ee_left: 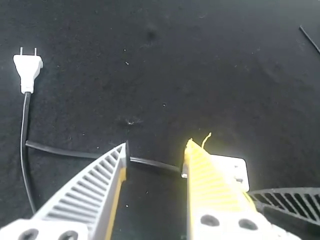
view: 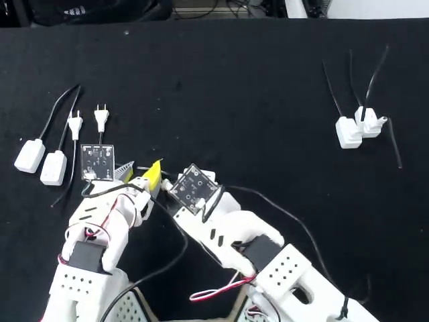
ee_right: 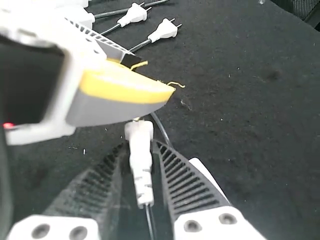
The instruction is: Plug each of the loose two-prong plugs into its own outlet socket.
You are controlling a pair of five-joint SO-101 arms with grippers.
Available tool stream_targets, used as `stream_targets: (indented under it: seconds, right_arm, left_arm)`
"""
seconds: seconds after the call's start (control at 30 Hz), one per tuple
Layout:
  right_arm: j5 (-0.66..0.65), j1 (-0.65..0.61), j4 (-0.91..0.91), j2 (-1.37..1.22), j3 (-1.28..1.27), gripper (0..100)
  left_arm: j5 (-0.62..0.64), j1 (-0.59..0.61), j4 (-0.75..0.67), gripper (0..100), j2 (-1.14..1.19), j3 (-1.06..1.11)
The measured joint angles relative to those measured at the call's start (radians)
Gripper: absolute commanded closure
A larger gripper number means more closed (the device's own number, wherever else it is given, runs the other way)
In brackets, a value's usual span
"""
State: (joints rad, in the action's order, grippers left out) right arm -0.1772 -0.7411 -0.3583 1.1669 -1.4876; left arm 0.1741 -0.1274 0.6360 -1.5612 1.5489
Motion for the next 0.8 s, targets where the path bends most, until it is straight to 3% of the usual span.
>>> stream_targets:
  seconds: [0.4, 0.8]
  right_arm:
    - [0.000, 0.003, 0.003, 0.000, 0.000, 98.8]
    - [0.115, 0.003, 0.003, 0.000, -0.002, 98.8]
  left_arm:
    - [0.000, 0.000, -0.003, 81, 0.000, 0.000]
    - [0.000, -0.026, -0.006, 81, -0.002, 0.011]
